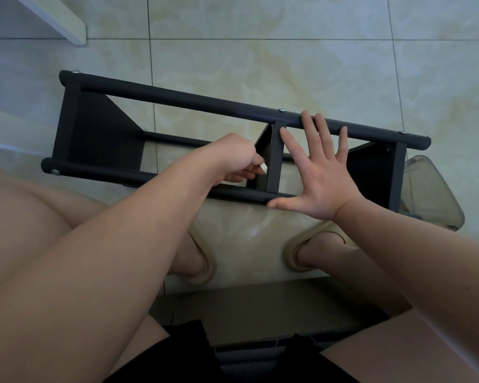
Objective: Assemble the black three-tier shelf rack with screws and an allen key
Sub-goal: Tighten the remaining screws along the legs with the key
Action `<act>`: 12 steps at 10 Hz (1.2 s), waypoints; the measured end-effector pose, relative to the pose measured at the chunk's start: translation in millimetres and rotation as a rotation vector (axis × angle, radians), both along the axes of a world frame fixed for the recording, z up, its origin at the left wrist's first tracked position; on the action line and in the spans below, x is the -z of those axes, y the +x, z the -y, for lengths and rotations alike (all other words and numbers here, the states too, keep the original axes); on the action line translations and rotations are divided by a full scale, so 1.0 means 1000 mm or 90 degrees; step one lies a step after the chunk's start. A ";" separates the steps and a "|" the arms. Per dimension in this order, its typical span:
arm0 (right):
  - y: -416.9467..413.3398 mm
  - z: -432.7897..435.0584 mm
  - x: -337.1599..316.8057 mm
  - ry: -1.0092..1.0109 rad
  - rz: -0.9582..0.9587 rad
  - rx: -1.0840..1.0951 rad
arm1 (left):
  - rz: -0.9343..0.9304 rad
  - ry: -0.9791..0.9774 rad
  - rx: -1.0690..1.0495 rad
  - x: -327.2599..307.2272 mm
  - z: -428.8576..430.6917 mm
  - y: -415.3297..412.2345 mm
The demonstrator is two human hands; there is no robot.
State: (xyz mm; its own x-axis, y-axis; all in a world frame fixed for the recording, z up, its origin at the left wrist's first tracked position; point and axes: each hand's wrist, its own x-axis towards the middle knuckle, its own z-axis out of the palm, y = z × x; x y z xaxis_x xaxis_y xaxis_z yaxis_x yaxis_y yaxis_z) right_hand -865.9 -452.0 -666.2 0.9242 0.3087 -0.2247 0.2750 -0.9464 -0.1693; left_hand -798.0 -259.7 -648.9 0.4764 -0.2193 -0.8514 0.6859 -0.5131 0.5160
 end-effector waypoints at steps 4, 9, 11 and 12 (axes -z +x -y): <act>0.000 0.000 0.002 0.001 0.002 -0.001 | 0.009 0.016 0.068 -0.002 -0.007 0.002; 0.000 0.000 0.001 -0.005 -0.002 0.003 | 0.054 0.036 0.235 -0.006 -0.016 0.004; 0.000 0.000 0.001 -0.001 -0.003 0.003 | 0.094 0.050 0.301 -0.008 -0.018 0.003; 0.000 0.000 0.001 -0.001 -0.002 0.003 | 0.107 0.057 0.327 -0.009 -0.019 0.002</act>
State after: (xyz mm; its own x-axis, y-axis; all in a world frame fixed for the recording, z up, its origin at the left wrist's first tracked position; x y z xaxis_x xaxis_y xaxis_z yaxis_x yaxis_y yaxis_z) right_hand -865.9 -451.9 -666.9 0.9249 0.3041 -0.2281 0.2699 -0.9479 -0.1692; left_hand -795.6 -240.6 -639.8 0.4582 -0.3895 -0.7990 0.2480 -0.8071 0.5357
